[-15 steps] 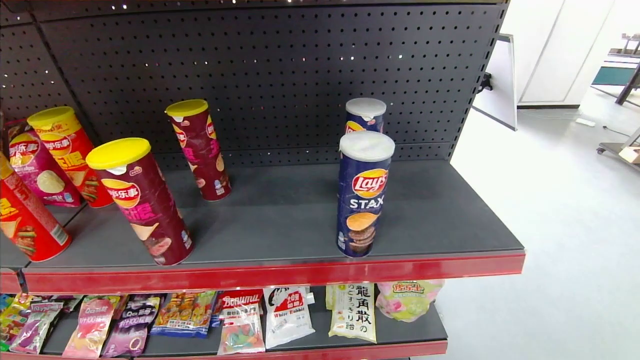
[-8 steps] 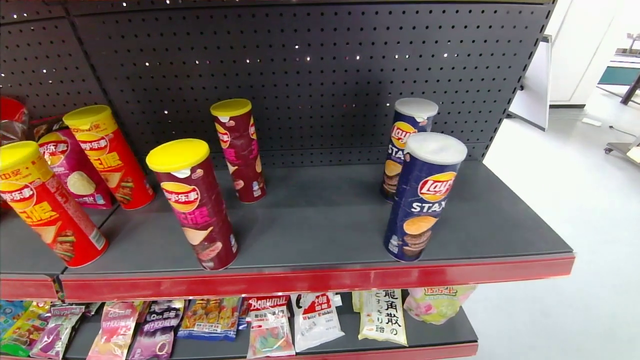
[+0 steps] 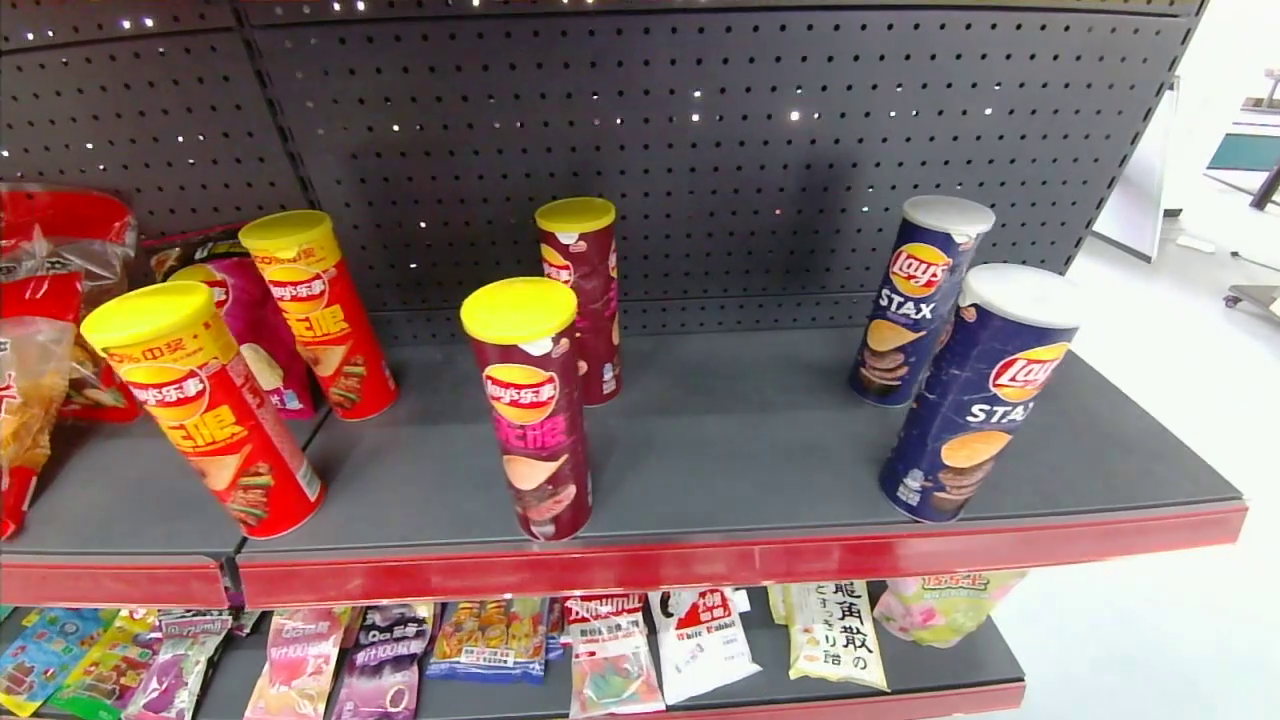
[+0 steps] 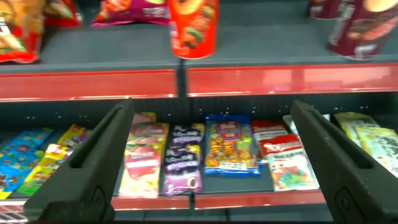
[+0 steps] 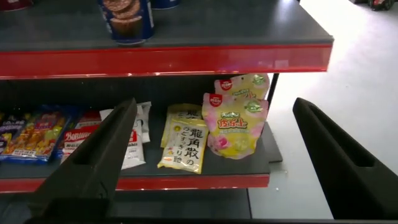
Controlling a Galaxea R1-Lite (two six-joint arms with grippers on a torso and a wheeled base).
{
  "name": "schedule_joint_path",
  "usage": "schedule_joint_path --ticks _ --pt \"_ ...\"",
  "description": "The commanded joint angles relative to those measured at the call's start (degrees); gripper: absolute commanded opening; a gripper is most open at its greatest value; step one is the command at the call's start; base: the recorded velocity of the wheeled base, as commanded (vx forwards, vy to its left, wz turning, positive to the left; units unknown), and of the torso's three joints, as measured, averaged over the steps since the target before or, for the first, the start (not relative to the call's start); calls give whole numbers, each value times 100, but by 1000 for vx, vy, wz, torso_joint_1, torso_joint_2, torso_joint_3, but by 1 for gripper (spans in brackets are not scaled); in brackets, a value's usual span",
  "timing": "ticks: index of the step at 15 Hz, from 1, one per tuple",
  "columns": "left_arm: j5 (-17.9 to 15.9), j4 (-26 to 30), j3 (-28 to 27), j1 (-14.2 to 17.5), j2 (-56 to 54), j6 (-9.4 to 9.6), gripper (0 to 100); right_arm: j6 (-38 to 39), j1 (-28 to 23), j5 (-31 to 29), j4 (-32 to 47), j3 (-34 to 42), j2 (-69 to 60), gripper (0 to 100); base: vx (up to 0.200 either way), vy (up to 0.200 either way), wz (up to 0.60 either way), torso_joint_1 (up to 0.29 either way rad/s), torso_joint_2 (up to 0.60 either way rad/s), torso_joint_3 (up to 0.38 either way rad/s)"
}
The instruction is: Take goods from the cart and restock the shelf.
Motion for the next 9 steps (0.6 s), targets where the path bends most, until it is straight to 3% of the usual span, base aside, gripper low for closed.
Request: schedule_joint_path --ticks 1,6,9 --pt "-1 -1 0 2 2 -1 100 0 1 -1 -2 0 7 100 0 200 0 -2 7 7" --pt "-1 -1 0 2 2 -1 100 0 1 -1 -2 0 7 100 0 200 0 3 3 4" --pt "-1 -1 0 2 2 -1 100 0 1 -1 -2 0 7 100 0 0 0 0 0 0"
